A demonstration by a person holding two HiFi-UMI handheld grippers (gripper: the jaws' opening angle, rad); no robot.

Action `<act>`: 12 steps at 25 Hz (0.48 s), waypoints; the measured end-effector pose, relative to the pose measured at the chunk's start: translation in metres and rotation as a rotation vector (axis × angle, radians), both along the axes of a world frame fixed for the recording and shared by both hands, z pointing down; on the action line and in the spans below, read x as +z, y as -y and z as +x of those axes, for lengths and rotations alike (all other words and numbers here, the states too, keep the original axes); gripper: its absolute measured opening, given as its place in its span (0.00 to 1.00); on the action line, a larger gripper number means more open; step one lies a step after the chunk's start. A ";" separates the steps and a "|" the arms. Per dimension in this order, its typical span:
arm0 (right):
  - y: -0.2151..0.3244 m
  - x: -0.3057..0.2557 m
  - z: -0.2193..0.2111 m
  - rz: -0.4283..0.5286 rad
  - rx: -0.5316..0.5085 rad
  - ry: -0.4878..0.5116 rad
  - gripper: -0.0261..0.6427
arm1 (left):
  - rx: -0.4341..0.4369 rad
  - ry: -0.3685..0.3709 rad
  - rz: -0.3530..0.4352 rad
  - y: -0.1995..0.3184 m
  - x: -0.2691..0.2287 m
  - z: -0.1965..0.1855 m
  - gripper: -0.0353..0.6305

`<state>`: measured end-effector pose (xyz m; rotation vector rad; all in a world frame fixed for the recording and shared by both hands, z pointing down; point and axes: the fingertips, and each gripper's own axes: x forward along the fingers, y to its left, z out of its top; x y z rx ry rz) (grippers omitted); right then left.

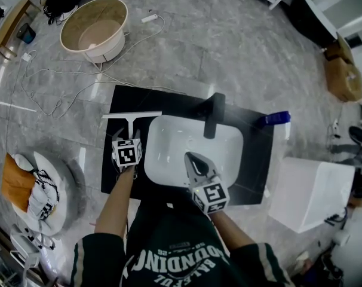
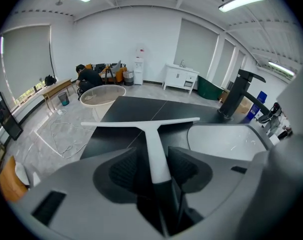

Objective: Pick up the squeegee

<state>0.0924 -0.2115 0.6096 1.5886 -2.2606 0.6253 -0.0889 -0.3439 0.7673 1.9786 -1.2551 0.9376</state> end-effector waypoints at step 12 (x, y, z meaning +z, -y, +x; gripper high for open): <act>-0.007 -0.001 0.005 -0.003 0.015 0.008 0.04 | 0.000 0.018 0.013 -0.006 -0.008 -0.011 0.17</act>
